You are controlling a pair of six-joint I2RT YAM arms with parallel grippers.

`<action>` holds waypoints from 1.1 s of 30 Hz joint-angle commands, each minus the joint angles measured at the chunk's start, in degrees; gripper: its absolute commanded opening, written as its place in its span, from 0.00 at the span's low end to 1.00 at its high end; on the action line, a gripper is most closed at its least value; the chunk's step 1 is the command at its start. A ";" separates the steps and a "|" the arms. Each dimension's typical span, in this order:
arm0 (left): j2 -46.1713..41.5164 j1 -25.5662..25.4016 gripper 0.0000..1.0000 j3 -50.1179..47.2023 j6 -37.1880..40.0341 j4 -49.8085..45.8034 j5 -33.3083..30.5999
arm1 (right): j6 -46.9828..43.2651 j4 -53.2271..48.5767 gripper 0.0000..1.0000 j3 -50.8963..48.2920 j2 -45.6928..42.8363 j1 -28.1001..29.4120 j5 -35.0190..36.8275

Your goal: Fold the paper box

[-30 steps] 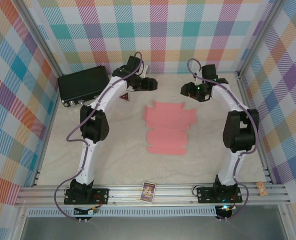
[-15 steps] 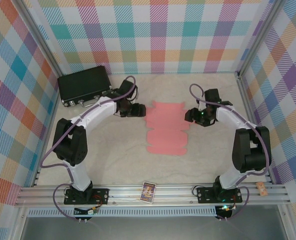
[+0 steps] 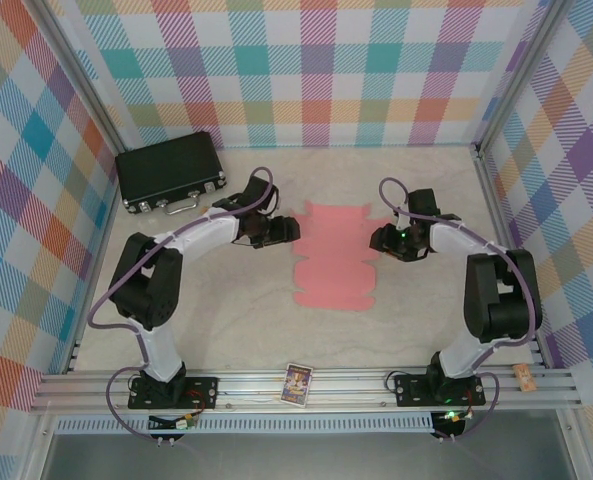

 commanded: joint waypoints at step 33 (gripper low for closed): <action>7.14 -2.18 0.35 -0.17 -6.47 9.75 11.01 | 3.23 6.64 0.32 -1.30 4.33 0.40 -6.36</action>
